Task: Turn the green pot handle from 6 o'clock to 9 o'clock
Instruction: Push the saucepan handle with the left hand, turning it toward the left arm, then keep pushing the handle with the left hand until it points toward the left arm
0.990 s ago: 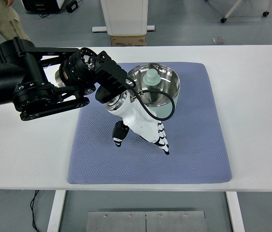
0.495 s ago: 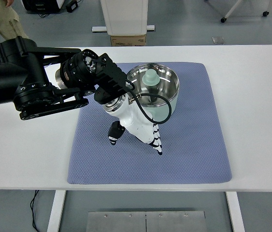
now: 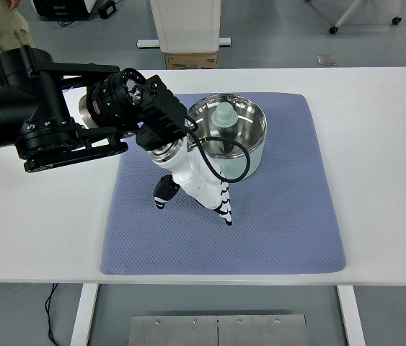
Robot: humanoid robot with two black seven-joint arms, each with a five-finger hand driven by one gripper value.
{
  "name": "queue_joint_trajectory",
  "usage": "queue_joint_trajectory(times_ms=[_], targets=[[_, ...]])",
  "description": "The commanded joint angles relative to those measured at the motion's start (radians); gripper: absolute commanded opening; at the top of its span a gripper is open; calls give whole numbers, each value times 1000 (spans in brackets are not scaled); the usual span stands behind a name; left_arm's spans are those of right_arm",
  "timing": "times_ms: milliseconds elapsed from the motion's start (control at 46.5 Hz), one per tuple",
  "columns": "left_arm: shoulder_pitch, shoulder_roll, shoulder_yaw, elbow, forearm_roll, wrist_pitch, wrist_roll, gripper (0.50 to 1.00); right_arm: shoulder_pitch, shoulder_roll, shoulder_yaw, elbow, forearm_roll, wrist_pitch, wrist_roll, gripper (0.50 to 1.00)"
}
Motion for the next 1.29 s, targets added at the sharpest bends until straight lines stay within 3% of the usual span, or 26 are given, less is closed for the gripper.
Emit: queue_joint_trajectory(times_ms=[0, 1270], targets=[[-13, 2, 16, -2, 7, 0, 0, 1000, 0, 0, 0, 0, 0, 0, 0, 1000], [-156, 43, 193, -100, 18, 2, 0, 1000, 0, 0, 0, 0, 0, 0, 0, 1000]])
